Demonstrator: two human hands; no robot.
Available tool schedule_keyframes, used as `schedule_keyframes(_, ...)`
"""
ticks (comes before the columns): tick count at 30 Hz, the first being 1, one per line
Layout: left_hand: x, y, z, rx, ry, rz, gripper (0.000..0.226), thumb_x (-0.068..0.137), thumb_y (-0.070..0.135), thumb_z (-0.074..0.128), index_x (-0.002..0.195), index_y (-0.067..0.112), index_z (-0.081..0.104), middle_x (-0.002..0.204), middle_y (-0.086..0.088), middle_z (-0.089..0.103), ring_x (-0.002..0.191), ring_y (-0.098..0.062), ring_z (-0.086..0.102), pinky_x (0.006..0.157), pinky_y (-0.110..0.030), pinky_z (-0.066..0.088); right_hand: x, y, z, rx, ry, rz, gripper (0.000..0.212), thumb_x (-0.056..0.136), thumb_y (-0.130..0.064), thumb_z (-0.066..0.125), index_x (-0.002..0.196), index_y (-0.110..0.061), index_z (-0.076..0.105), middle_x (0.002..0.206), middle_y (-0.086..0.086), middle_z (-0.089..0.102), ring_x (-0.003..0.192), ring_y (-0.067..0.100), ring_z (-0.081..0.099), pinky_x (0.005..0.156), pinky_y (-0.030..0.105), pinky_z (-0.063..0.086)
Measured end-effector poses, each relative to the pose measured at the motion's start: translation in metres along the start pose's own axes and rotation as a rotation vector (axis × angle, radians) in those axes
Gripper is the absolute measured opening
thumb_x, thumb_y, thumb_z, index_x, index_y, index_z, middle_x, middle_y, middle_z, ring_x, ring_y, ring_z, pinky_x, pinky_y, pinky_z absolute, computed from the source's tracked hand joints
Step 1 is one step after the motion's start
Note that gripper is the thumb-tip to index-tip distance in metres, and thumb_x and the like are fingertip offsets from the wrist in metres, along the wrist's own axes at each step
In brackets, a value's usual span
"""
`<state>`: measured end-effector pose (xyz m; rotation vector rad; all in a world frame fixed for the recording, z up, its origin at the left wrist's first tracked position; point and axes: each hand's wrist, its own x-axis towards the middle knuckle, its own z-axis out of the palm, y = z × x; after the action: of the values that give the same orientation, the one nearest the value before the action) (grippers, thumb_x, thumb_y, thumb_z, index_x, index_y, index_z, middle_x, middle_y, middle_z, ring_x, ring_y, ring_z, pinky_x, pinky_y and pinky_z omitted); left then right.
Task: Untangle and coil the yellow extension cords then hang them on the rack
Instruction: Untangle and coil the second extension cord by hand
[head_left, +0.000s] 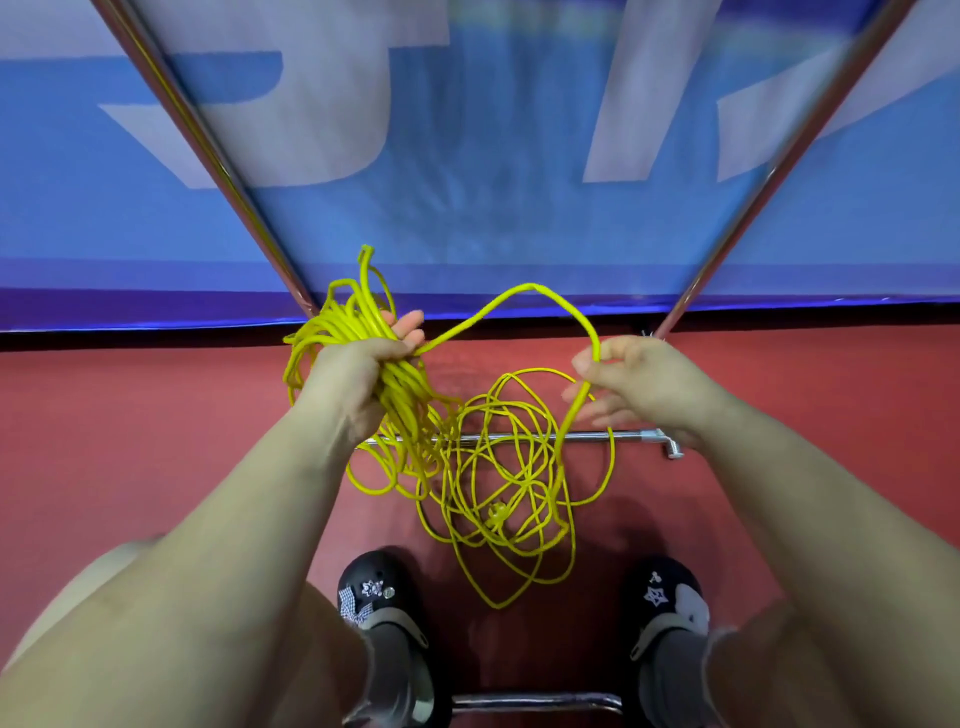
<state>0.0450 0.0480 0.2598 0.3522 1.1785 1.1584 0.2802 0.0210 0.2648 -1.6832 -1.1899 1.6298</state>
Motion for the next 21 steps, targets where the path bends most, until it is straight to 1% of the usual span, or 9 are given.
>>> schedule_keyframes(4, -0.005, -0.013, 0.007, 0.164, -0.081, 0.009, 0.027, 0.087, -0.016, 0.046, 0.092, 0.01, 0.051, 0.088, -0.005, 0.07, 0.066, -0.008, 0.07, 0.065, -0.025, 0.056, 0.007, -0.015, 0.011, 0.438, 0.138, 0.087, 0.011, 0.096, -0.016, 0.049, 0.085, -0.014, 0.05, 0.078, 0.003, 0.066, 0.049, 0.008, 0.065, 0.048, 0.019, 0.054)
schedule_keyframes(7, -0.009, -0.023, 0.012, 0.312, -0.153, 0.015, 0.024, 0.087, -0.014, 0.048, 0.09, 0.01, 0.052, 0.083, 0.001, 0.073, 0.065, -0.007, 0.069, 0.059, -0.022, 0.055, 0.014, -0.02, 0.017, 0.731, 0.183, 0.147, 0.013, 0.097, -0.012, 0.046, 0.085, -0.013, 0.051, 0.064, -0.001, 0.068, 0.048, 0.009, 0.066, 0.045, 0.019, 0.053)
schedule_keyframes(10, -0.012, -0.032, 0.014, 0.411, -0.262, -0.017, 0.018, 0.089, -0.009, 0.051, 0.089, 0.009, 0.054, 0.078, 0.001, 0.074, 0.069, -0.007, 0.069, 0.059, -0.025, 0.057, 0.019, -0.02, 0.02, 0.902, 0.215, 0.186, 0.014, 0.098, -0.011, 0.044, 0.086, -0.011, 0.052, 0.068, 0.002, 0.068, 0.053, 0.008, 0.067, 0.047, 0.021, 0.053)
schedule_keyframes(11, -0.012, -0.034, 0.014, 0.42, -0.292, -0.028, 0.017, 0.089, -0.008, 0.051, 0.087, 0.009, 0.054, 0.077, 0.0, 0.074, 0.07, -0.008, 0.07, 0.061, -0.025, 0.058, 0.019, -0.02, 0.019, 0.943, 0.222, 0.199, 0.015, 0.098, -0.011, 0.043, 0.087, -0.01, 0.052, 0.067, 0.003, 0.068, 0.056, 0.007, 0.067, 0.047, 0.022, 0.053)
schedule_keyframes(13, -0.013, -0.037, 0.015, 0.421, -0.331, -0.048, 0.016, 0.089, -0.007, 0.052, 0.085, 0.008, 0.055, 0.078, -0.002, 0.074, 0.072, -0.009, 0.07, 0.064, -0.025, 0.058, 0.02, -0.02, 0.016, 0.997, 0.227, 0.224, 0.015, 0.098, -0.011, 0.043, 0.086, -0.009, 0.053, 0.056, 0.003, 0.068, 0.059, 0.006, 0.066, 0.046, 0.023, 0.053)
schedule_keyframes(15, -0.013, -0.04, 0.018, 0.432, -0.342, -0.047, 0.015, 0.088, -0.007, 0.053, 0.085, 0.007, 0.056, 0.078, -0.003, 0.074, 0.073, -0.01, 0.07, 0.065, -0.024, 0.058, 0.019, -0.02, 0.014, 1.012, 0.224, 0.247, 0.015, 0.098, -0.011, 0.044, 0.086, -0.008, 0.053, 0.051, 0.004, 0.066, 0.052, 0.009, 0.067, 0.045, 0.023, 0.053)
schedule_keyframes(17, -0.012, -0.042, 0.02, 0.434, -0.307, -0.034, 0.015, 0.088, -0.007, 0.054, 0.085, 0.008, 0.056, 0.079, -0.002, 0.074, 0.073, -0.011, 0.07, 0.065, -0.025, 0.058, 0.017, -0.02, 0.013, 0.999, 0.224, 0.267, 0.015, 0.097, -0.01, 0.045, 0.084, -0.008, 0.053, 0.05, 0.006, 0.066, 0.044, 0.012, 0.065, 0.044, 0.024, 0.052)
schedule_keyframes(19, -0.011, -0.043, 0.023, 0.398, -0.243, -0.027, 0.015, 0.088, -0.006, 0.055, 0.086, 0.009, 0.057, 0.079, -0.003, 0.073, 0.071, -0.011, 0.068, 0.066, -0.029, 0.058, 0.016, -0.021, 0.013, 0.958, 0.22, 0.273, 0.016, 0.097, -0.01, 0.047, 0.082, -0.008, 0.054, 0.049, 0.005, 0.065, 0.042, 0.012, 0.064, 0.044, 0.023, 0.052)
schedule_keyframes(21, -0.01, -0.043, 0.026, 0.339, -0.197, -0.024, 0.014, 0.088, -0.005, 0.055, 0.087, 0.009, 0.057, 0.076, -0.001, 0.073, 0.066, -0.01, 0.067, 0.061, -0.029, 0.058, 0.014, -0.022, 0.015, 0.931, 0.206, 0.266, 0.016, 0.096, -0.01, 0.048, 0.081, -0.008, 0.054, 0.049, 0.004, 0.065, 0.043, 0.011, 0.064, 0.043, 0.023, 0.052)
